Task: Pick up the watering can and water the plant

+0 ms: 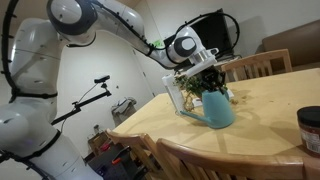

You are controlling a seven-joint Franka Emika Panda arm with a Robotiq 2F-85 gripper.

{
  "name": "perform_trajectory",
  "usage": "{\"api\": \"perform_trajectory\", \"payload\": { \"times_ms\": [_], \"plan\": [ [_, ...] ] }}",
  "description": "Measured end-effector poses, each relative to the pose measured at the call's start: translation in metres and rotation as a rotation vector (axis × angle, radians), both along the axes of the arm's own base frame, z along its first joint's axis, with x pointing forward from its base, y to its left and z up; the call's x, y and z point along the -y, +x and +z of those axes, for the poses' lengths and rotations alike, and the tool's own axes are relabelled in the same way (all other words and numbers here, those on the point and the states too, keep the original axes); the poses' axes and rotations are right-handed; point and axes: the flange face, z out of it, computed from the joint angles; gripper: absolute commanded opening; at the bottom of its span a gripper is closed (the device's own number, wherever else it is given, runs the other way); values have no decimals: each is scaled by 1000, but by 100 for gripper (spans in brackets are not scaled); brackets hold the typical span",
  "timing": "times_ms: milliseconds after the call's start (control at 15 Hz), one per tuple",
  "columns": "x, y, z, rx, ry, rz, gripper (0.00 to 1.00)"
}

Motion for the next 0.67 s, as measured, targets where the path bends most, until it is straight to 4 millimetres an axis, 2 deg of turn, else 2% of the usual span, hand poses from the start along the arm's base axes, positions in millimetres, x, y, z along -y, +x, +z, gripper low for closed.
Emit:
{"api": "perform_trajectory", "payload": {
  "times_ms": [67, 533, 600, 667],
  "plan": [
    [0, 0, 0, 1, 1, 0, 17],
    [-1, 0, 0, 1, 0, 1, 17],
    [-1, 0, 0, 1, 0, 1, 4],
    [-1, 0, 0, 1, 0, 1, 4]
  ]
}}
